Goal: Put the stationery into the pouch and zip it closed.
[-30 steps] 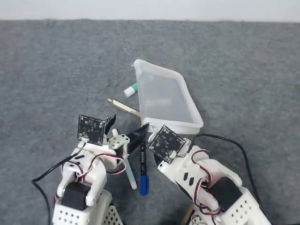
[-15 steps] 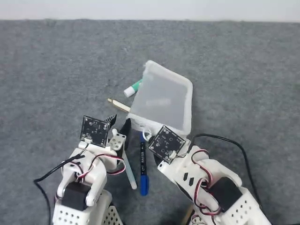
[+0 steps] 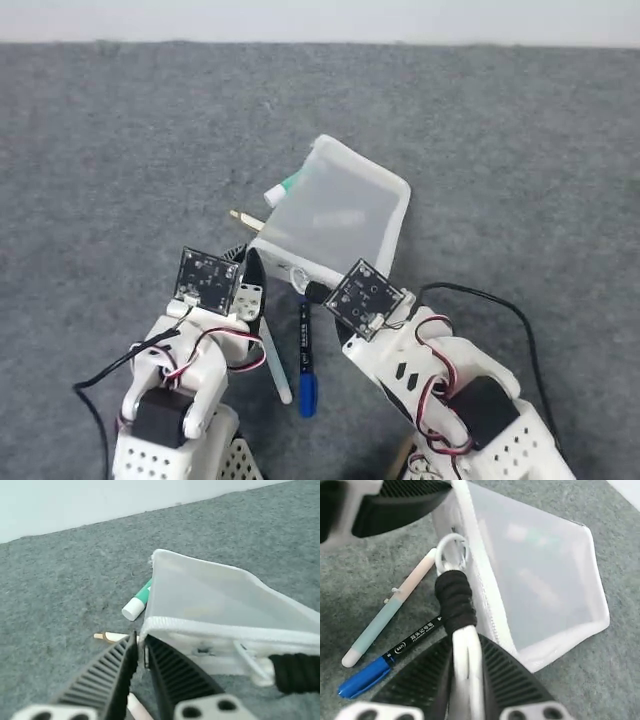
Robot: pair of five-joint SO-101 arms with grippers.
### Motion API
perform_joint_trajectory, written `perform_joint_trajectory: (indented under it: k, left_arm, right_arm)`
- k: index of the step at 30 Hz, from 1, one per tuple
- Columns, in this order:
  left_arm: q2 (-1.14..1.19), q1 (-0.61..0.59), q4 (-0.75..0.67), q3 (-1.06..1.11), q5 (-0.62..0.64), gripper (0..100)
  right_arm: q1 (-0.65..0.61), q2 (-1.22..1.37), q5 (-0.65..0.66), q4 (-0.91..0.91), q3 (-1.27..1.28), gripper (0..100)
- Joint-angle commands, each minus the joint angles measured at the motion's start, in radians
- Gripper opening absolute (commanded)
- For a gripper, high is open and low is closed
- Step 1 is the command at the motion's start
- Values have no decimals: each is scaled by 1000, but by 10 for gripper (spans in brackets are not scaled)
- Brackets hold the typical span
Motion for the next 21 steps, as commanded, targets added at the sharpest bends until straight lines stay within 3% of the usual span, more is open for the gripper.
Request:
perform_joint_trajectory:
  k: [1, 21]
  left_arm:
    - [-25, -46, -34, -45, -8, 13]
    - [-25, -222, -32, -65, 17, 13]
  right_arm:
    - [22, -19, -28, -4, -46, 7]
    - [213, -21, -97, -4, -97, 7]
